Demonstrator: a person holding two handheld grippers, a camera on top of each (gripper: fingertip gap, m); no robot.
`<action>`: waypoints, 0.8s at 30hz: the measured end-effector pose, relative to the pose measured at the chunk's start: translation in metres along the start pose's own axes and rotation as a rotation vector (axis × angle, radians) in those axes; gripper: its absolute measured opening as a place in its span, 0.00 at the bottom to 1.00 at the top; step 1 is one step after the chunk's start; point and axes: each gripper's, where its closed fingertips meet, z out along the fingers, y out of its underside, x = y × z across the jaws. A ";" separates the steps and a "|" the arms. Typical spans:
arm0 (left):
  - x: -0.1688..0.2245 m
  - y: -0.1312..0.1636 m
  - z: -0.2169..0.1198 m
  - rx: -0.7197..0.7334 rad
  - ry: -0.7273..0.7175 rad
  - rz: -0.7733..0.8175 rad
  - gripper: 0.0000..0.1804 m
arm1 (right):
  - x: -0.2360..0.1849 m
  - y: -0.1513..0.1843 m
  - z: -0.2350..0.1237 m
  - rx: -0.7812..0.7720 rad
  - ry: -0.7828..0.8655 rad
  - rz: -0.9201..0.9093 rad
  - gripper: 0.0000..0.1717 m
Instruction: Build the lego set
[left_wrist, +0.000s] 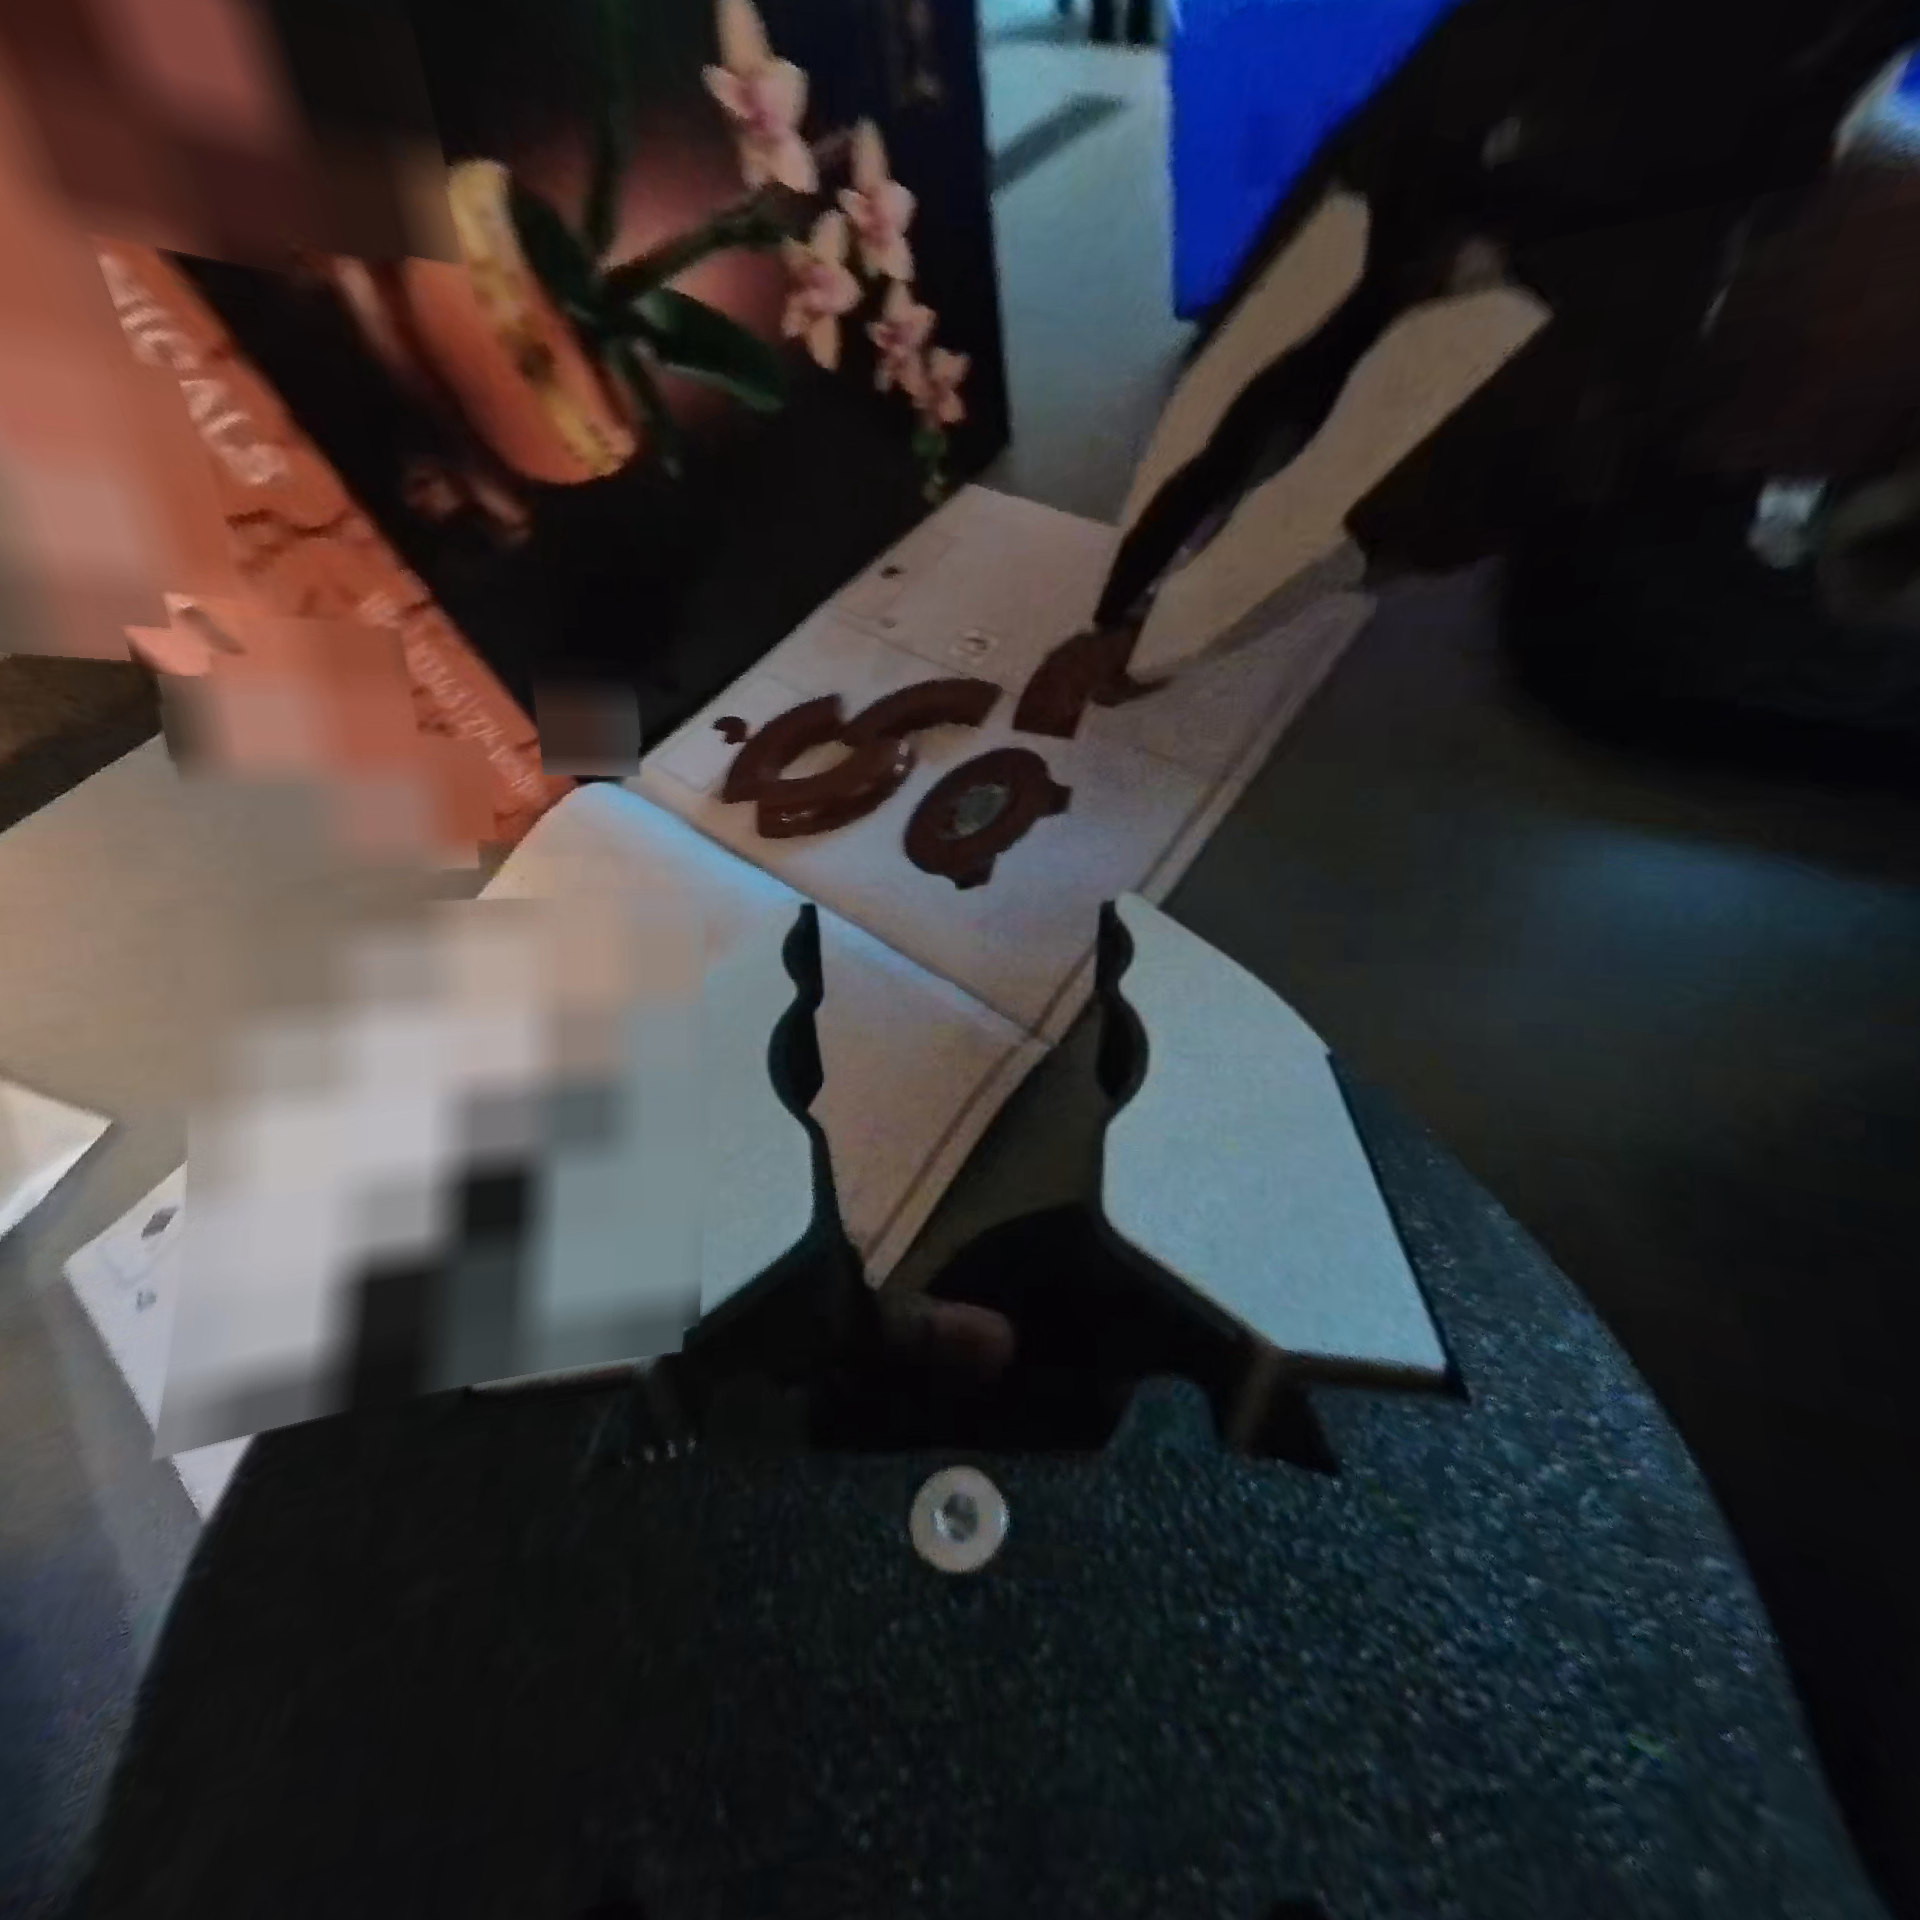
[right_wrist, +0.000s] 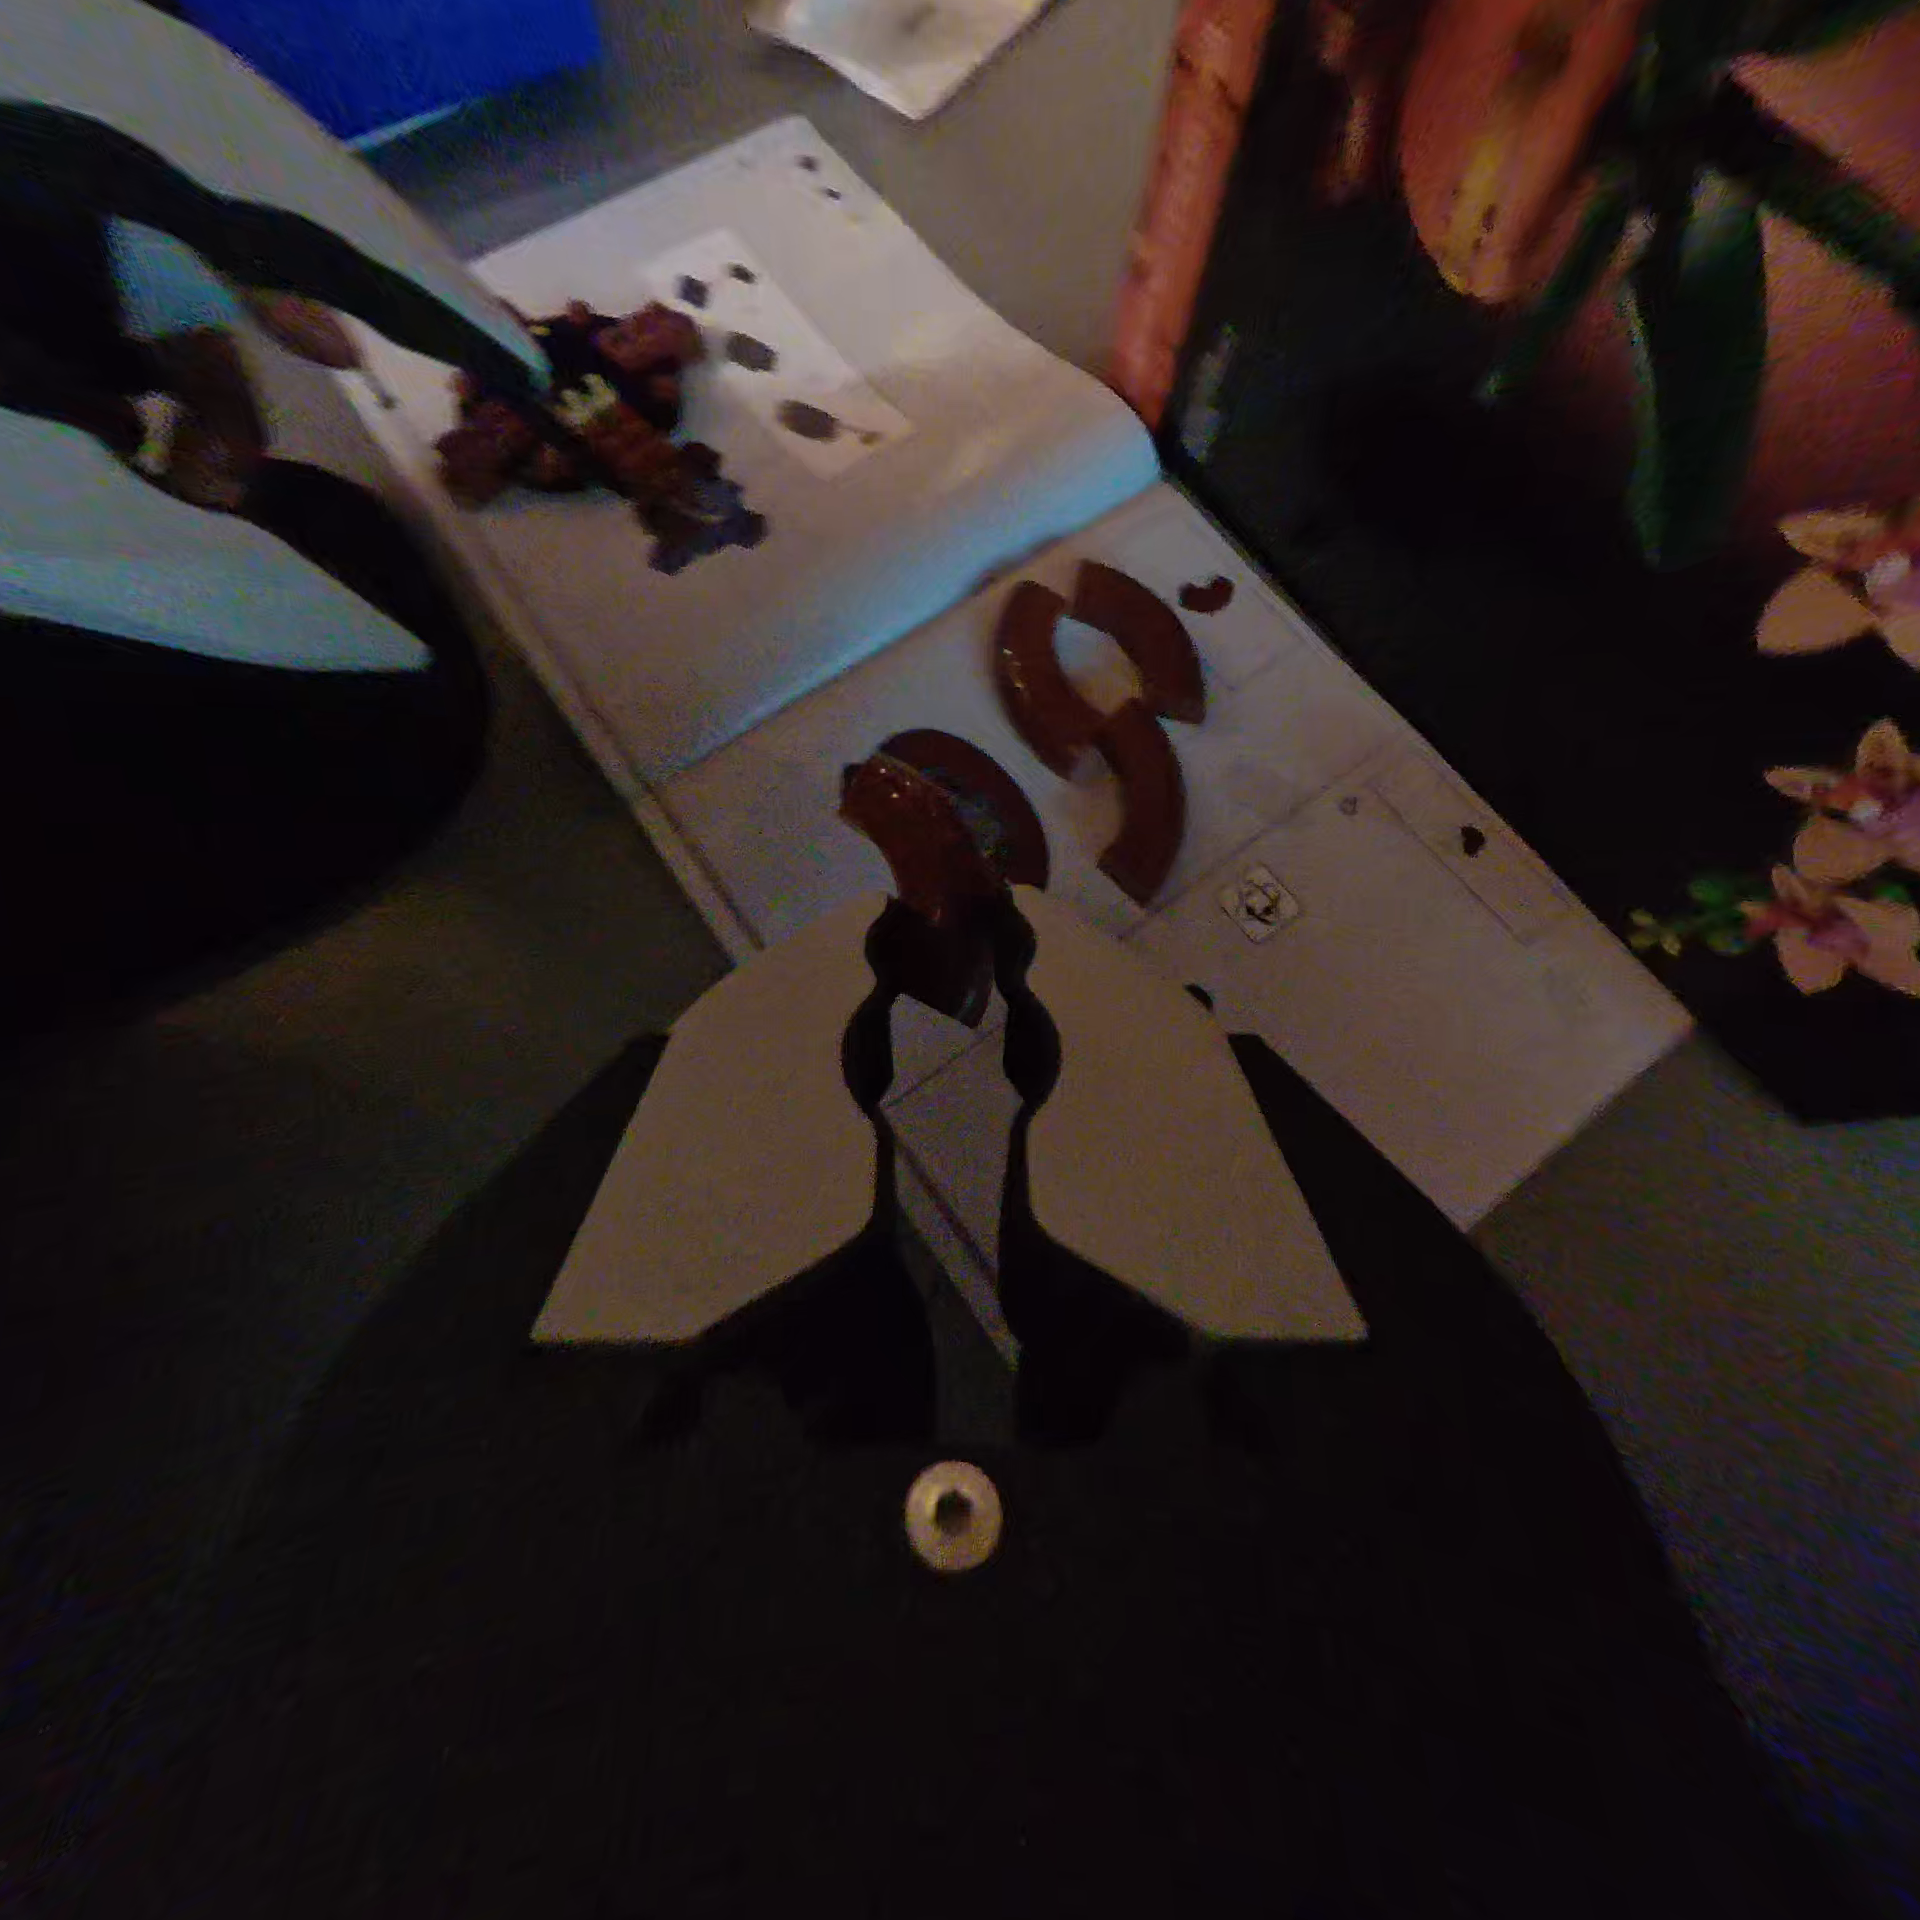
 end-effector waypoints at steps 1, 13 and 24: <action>-0.006 -0.001 -0.002 0.027 -0.025 -0.030 0.28 | 0.004 0.003 0.005 -0.005 0.017 0.021 0.08; -0.014 0.007 -0.001 0.023 -0.077 -0.087 0.24 | -0.009 0.006 0.038 -0.070 -0.112 0.105 0.28; -0.039 0.004 -0.039 0.086 -0.173 -0.104 0.23 | 0.003 0.003 0.042 -0.267 -0.203 -0.103 0.25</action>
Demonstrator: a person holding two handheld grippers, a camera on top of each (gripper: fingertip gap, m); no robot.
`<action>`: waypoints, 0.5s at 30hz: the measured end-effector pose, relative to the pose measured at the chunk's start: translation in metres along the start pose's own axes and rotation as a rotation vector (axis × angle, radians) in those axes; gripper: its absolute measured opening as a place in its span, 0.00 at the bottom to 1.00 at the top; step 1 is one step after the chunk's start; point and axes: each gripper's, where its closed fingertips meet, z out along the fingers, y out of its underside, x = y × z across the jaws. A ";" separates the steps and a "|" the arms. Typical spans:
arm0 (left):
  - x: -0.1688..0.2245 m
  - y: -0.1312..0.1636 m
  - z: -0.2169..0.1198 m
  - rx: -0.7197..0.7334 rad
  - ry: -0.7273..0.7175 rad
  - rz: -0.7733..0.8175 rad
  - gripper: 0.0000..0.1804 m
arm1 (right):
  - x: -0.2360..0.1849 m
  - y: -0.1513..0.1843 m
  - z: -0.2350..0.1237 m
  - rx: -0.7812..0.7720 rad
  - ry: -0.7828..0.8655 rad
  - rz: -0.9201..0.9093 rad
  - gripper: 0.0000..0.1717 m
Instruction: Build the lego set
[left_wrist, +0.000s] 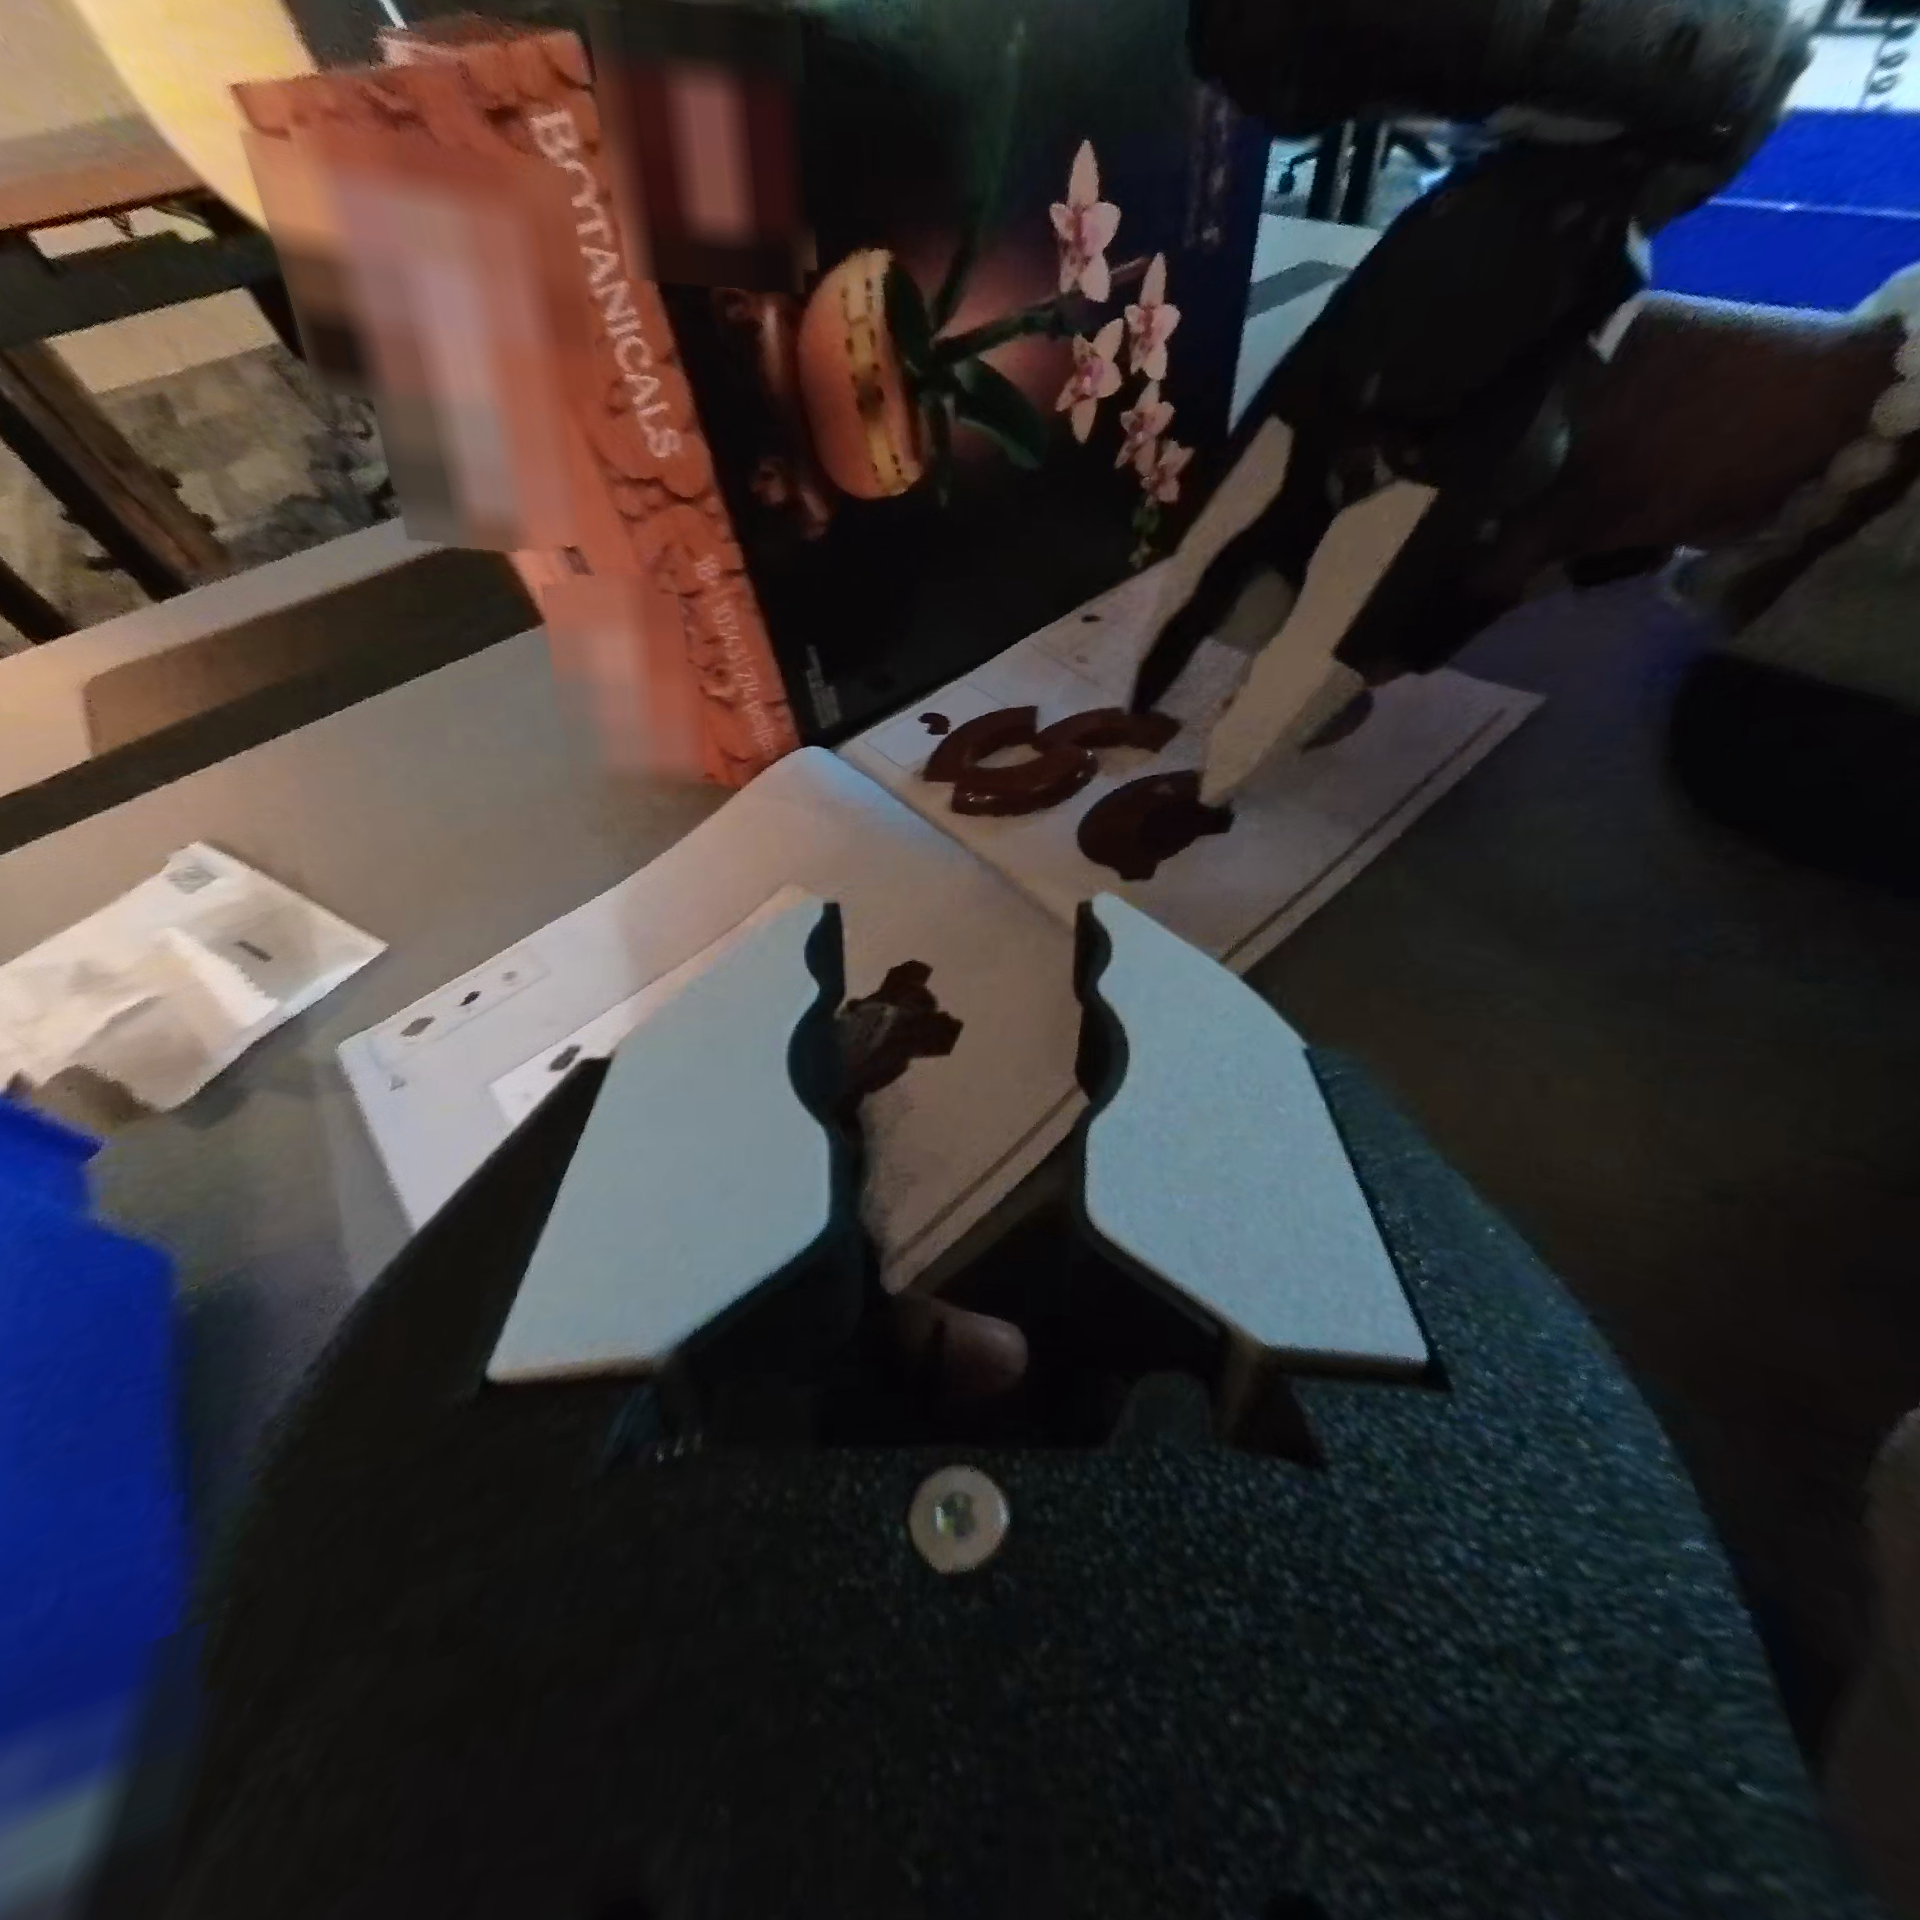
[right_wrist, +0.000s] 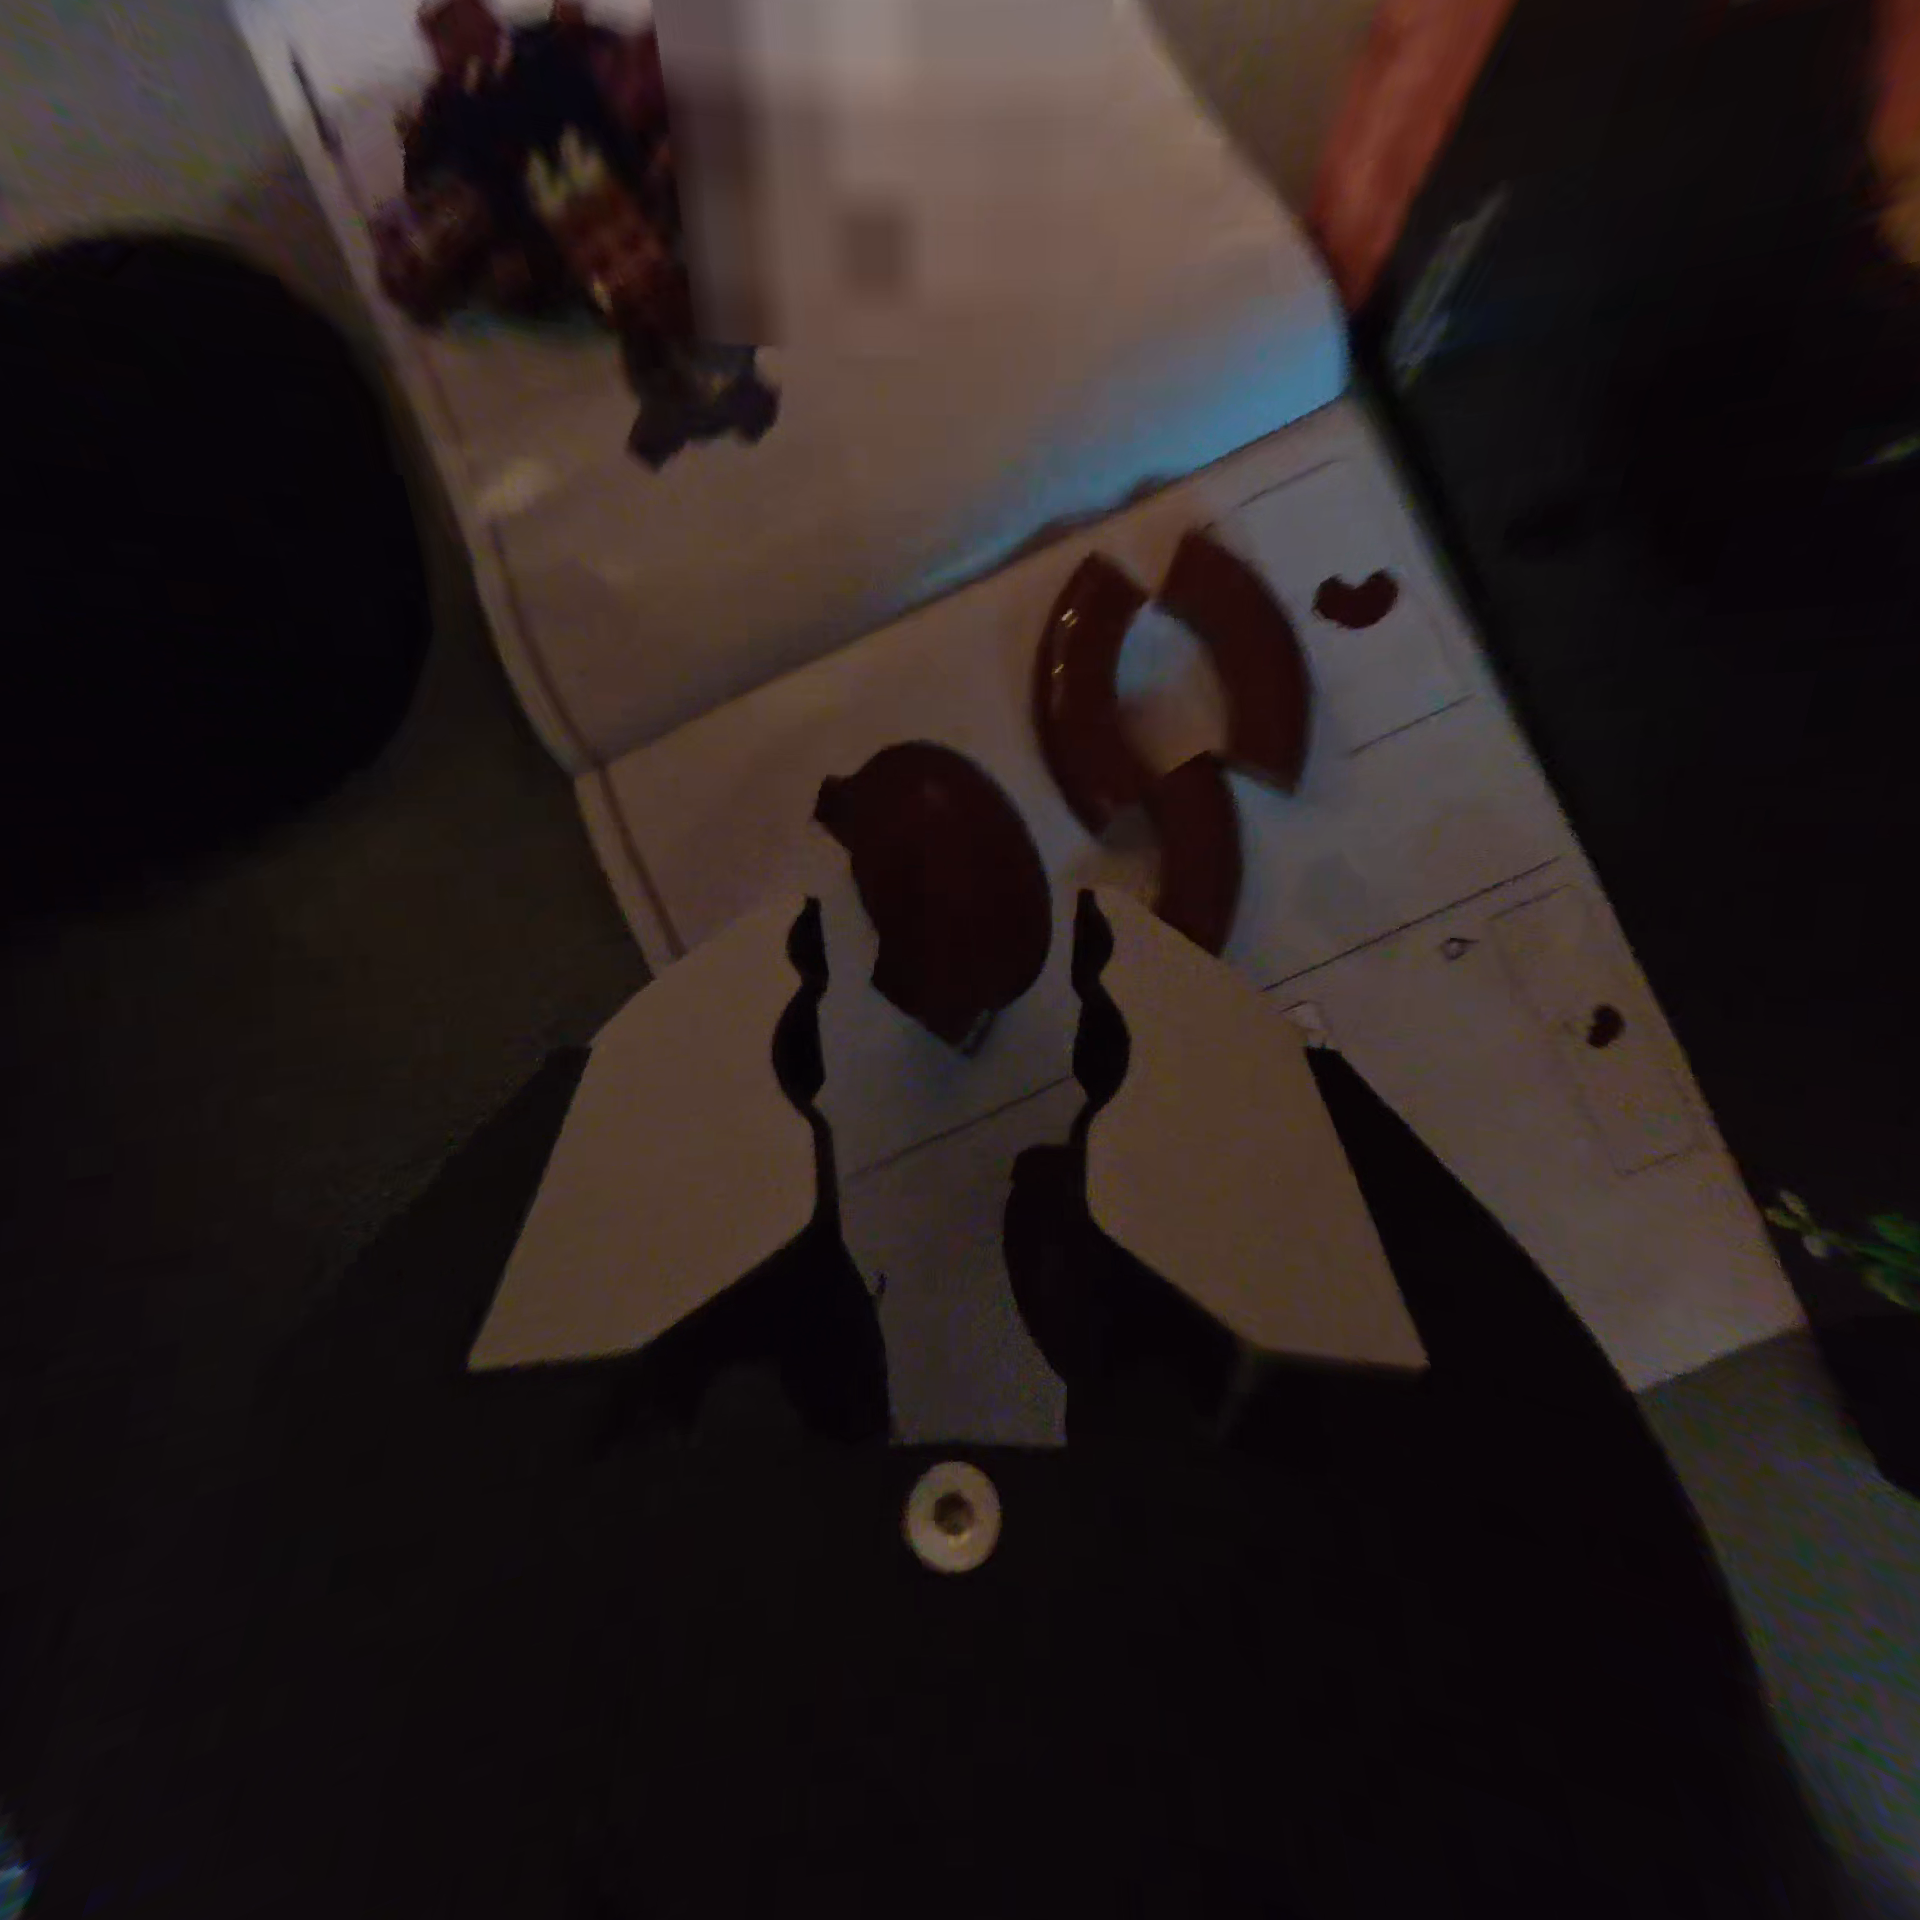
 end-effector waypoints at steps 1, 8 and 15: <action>-0.002 0.002 -0.003 0.003 -0.011 -0.006 0.23 | -0.002 0.006 0.003 -0.031 0.021 -0.034 0.22; -0.001 0.005 -0.012 0.016 -0.009 -0.018 0.23 | 0.027 -0.003 0.008 -0.013 0.196 -0.083 0.07; -0.018 0.025 -0.026 -0.113 -0.090 -0.016 0.23 | 0.016 -0.024 0.001 0.122 0.146 -0.059 0.13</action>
